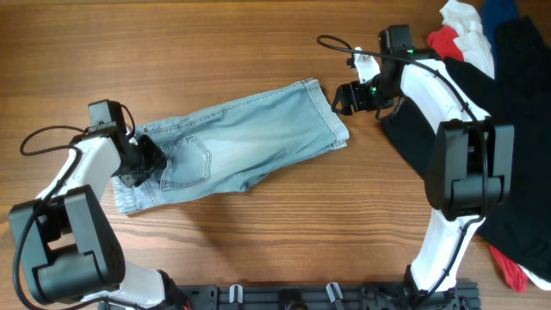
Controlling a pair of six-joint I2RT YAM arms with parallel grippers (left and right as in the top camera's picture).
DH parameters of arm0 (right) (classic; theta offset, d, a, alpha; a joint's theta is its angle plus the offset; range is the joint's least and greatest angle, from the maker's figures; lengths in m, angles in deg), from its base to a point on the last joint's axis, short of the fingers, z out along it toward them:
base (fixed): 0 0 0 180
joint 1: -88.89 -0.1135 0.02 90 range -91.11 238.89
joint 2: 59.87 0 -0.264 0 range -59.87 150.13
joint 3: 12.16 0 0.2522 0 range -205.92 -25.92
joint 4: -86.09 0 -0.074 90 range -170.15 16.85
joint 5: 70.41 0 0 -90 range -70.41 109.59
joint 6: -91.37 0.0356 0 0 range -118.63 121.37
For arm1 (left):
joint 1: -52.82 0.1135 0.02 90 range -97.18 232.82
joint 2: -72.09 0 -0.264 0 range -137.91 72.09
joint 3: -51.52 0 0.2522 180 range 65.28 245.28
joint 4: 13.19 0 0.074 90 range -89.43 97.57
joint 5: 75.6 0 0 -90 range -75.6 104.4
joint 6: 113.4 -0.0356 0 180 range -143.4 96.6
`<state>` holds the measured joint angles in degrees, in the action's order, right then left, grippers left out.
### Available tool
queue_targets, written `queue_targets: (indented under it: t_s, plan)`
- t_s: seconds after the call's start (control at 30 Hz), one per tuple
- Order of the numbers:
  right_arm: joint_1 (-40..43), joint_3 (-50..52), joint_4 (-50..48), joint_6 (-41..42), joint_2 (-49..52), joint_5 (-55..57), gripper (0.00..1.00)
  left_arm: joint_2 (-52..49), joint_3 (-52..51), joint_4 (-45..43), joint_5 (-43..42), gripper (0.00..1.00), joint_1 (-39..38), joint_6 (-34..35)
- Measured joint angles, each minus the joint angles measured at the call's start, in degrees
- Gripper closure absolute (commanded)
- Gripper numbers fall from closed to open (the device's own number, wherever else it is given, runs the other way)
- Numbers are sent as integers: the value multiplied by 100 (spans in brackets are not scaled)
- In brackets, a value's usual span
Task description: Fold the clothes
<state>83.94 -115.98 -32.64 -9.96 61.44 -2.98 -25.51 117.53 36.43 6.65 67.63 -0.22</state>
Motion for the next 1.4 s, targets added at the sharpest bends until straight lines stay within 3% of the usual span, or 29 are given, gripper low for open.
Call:
queue_targets:
  t_s: [0.6, 0.7, 0.8, 0.9, 1.07, 1.4]
  plan:
    - [-490, 0, 284, -221, 411, -785, 22, 0, 2, 0, 4, 46, 0, -2]
    - [-503, 0, 330, -168, 415, -787, 33, 0, 7, 0, 0, 39, 0, 2]
    - [-503, 0, 411, -92, 444, -785, 46, 0, 17, 4, 2, 38, 0, -2]
    - [-498, 2, 415, -26, 483, -785, 45, 0, 22, 9, 4, 38, 0, -2]
    - [-505, 0, 415, 203, 481, -776, 30, 0, 22, 13, 4, 37, 0, -2]
    - [-546, 72, 269, 382, 442, -763, 38, 0, 26, 15, 2, 36, 0, -2]
